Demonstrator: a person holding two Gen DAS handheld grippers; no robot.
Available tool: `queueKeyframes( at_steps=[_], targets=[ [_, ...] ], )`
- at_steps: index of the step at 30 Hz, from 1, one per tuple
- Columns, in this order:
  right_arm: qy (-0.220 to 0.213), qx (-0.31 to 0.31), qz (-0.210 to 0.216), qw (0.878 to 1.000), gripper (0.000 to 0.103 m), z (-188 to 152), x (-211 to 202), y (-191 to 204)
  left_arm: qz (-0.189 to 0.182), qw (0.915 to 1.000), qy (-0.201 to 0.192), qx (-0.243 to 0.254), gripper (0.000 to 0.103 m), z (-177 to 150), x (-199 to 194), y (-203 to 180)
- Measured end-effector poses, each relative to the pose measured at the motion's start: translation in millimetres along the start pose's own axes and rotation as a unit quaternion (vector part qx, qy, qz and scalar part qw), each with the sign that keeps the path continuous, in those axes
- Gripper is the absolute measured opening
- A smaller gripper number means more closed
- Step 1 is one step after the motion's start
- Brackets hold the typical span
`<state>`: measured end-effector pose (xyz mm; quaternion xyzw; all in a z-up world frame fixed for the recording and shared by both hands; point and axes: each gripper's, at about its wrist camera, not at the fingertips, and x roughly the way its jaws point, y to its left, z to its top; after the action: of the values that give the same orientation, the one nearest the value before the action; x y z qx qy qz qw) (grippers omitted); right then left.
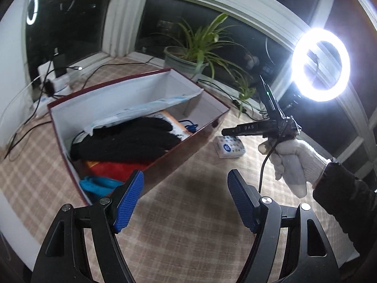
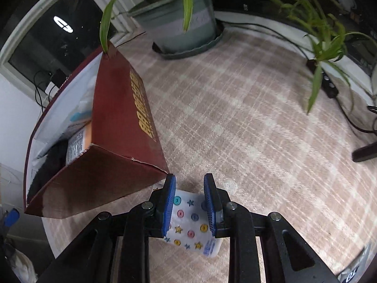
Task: Organize soft objects
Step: 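Move both tools back from the box toward the items on the rug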
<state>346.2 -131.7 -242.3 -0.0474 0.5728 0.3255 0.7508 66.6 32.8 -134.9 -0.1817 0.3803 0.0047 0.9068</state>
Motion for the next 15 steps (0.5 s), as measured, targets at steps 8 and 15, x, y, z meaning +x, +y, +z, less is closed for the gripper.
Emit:
queueKeyframes(
  at_steps=[8,15],
  targets=[
    [0.015,-0.081,-0.013,0.997,0.022,-30,1,24,-0.002,1.0000,0.005,0.006,0.074,-1,1,-6],
    [0.022,-0.127,-0.053,0.990,0.022,-84,-15,23,-0.019,0.9995,0.013,0.020,0.074,-2,6,-15]
  ],
)
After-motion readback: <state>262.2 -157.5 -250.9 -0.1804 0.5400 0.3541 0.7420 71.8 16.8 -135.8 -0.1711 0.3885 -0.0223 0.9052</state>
